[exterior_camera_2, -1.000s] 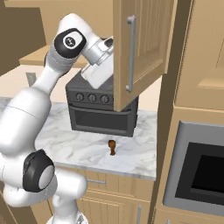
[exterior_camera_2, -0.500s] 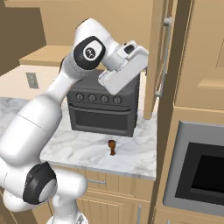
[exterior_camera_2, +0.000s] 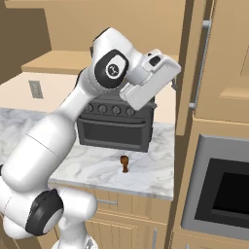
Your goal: Retrieve the tupperware from the cabinet, then place the raw meat into the tupperware to avoid contamination.
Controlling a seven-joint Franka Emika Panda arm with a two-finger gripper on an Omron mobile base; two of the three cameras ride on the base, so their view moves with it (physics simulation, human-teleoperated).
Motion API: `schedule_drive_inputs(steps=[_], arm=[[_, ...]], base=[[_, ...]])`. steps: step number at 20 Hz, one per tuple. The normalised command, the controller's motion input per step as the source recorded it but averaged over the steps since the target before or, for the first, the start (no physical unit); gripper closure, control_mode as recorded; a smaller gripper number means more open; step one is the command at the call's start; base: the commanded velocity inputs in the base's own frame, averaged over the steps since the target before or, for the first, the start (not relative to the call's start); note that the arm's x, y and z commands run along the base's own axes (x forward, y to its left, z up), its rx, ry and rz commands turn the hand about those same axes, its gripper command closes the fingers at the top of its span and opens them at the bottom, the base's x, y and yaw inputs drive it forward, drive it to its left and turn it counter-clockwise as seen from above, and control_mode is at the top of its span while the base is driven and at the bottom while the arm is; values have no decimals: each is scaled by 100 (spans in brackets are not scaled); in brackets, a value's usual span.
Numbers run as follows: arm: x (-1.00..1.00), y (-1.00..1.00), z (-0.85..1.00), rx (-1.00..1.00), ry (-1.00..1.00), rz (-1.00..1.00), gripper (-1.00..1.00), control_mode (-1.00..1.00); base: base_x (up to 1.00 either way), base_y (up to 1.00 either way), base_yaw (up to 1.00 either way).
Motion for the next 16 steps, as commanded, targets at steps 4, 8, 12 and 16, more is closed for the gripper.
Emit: schedule_drive_inputs(steps=[4, 8, 12, 16], arm=[[-4, 14, 2, -4, -6, 4, -100, -100], [-5, 46, 21, -7, -8, 6, -100, -100], [-1, 69, 27, -8, -8, 12, -100, -100], [14, 96, 35, -10, -6, 11, -100, -100]], base=[[0, 0, 0], [0, 0, 0], [0, 0, 0], [0, 0, 0]])
